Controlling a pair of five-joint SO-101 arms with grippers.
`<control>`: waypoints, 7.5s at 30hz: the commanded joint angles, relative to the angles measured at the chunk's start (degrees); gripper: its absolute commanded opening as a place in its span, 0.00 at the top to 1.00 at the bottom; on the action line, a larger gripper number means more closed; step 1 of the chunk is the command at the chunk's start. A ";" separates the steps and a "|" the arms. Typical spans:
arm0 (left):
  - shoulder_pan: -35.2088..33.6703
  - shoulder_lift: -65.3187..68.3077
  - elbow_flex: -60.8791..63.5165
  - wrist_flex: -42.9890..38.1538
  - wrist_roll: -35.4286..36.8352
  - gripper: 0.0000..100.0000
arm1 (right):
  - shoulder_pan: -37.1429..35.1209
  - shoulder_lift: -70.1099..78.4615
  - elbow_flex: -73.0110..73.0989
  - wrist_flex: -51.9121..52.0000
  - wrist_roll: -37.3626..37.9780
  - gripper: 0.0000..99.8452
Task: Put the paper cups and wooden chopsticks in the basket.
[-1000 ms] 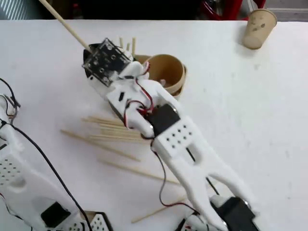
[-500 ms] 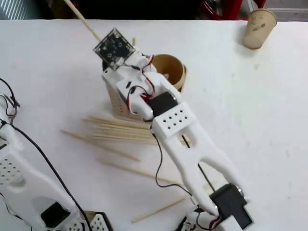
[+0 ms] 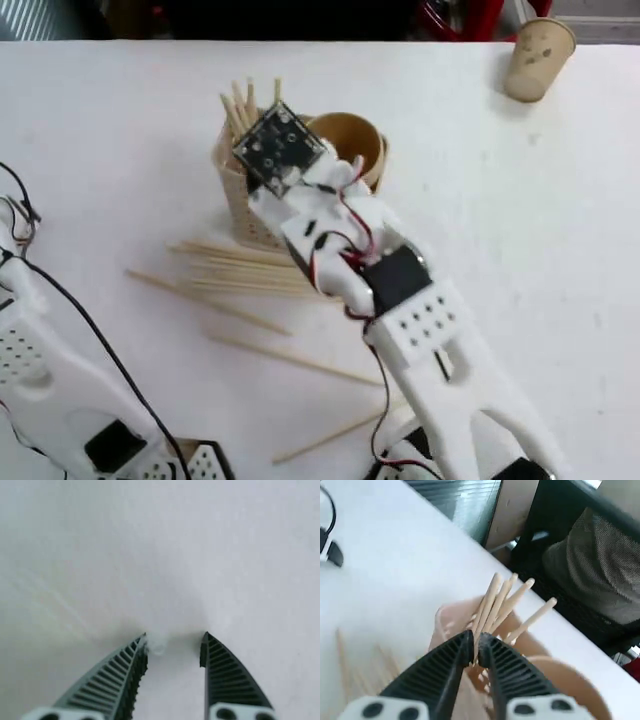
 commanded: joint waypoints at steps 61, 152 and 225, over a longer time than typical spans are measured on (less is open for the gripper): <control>-0.22 2.77 -0.53 -2.29 -0.62 0.82 | -15.08 -8.92 2.99 -11.30 7.91 0.98; 45.14 -66.51 69.71 -5.36 -74.11 0.76 | 41.54 -36.79 62.24 18.68 26.20 0.98; 28.70 -40.31 26.64 18.55 -16.62 0.76 | 41.63 -36.79 62.86 17.71 26.02 0.98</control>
